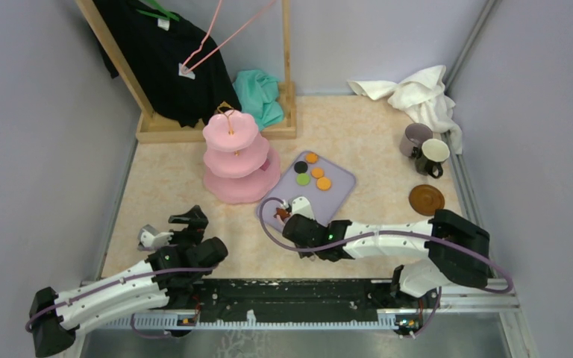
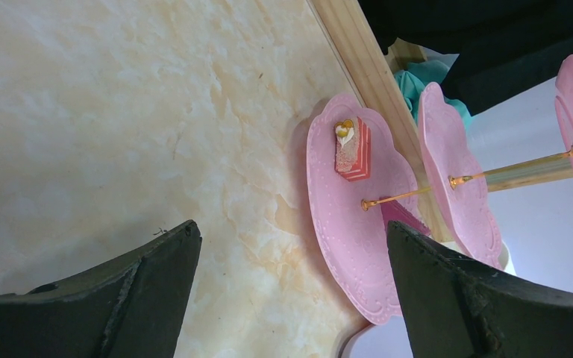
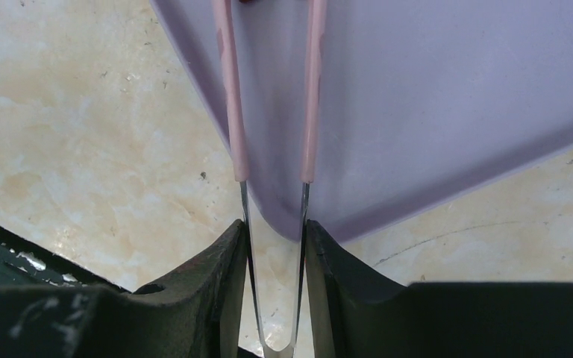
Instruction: Serve the afternoon tea
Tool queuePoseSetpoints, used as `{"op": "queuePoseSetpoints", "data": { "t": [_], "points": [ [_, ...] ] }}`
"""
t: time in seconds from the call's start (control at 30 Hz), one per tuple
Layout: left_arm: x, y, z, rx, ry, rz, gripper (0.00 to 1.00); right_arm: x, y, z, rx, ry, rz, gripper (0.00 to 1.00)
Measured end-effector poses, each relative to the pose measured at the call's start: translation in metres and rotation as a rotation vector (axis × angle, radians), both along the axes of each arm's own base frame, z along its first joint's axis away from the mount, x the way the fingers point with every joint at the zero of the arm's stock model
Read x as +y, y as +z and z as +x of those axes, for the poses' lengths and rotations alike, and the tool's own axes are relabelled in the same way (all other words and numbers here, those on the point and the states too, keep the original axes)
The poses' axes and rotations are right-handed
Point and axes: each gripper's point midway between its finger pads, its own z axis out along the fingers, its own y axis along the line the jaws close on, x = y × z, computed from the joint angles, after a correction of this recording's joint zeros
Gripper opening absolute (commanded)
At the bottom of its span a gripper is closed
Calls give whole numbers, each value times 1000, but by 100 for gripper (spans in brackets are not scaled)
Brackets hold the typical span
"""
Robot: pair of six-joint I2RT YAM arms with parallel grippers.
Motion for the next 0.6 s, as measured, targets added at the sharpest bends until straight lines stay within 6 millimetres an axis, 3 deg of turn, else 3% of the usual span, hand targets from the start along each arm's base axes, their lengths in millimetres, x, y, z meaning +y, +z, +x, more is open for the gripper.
{"op": "queuePoseSetpoints", "data": {
  "t": [0.6],
  "points": [
    [1,0,0,0,0,0,99,4,7,3,-17,20,-6,15]
  ]
}}
